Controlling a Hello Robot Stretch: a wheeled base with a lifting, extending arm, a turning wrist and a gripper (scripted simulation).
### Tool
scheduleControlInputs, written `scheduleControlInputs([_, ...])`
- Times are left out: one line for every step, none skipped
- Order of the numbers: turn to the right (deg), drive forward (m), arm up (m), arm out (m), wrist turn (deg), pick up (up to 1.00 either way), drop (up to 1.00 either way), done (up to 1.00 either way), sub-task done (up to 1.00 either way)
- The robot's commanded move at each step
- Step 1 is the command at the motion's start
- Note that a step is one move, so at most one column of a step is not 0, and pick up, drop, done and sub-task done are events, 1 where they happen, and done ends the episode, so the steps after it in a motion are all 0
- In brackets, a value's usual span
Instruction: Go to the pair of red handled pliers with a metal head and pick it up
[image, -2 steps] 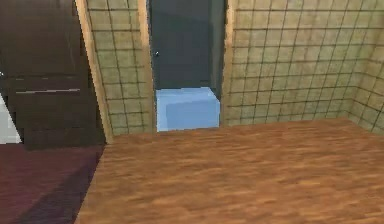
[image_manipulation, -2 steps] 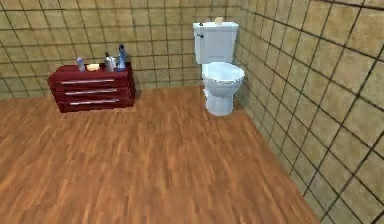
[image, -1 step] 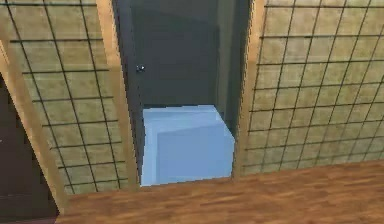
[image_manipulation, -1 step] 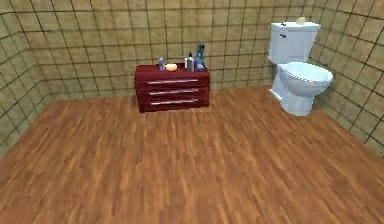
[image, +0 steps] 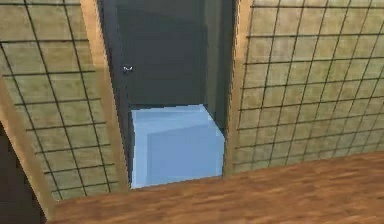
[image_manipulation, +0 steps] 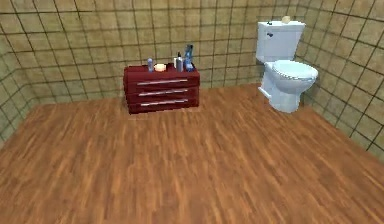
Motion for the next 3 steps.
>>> scheduleControlInputs([0.0, 1.0, 0.0, 0.0, 0.0, 0.0, 0.0, 0.0, 0.0])
scheduleControlInputs([0.0, 0.4, 0.0, 0.0, 0.0, 0.0, 0.0, 0.0, 0.0])
scheduleControlInputs([-15.0, 0.0, 0.0, 0.0, 0.0, 0.0, 0.0, 0.0, 0.0])
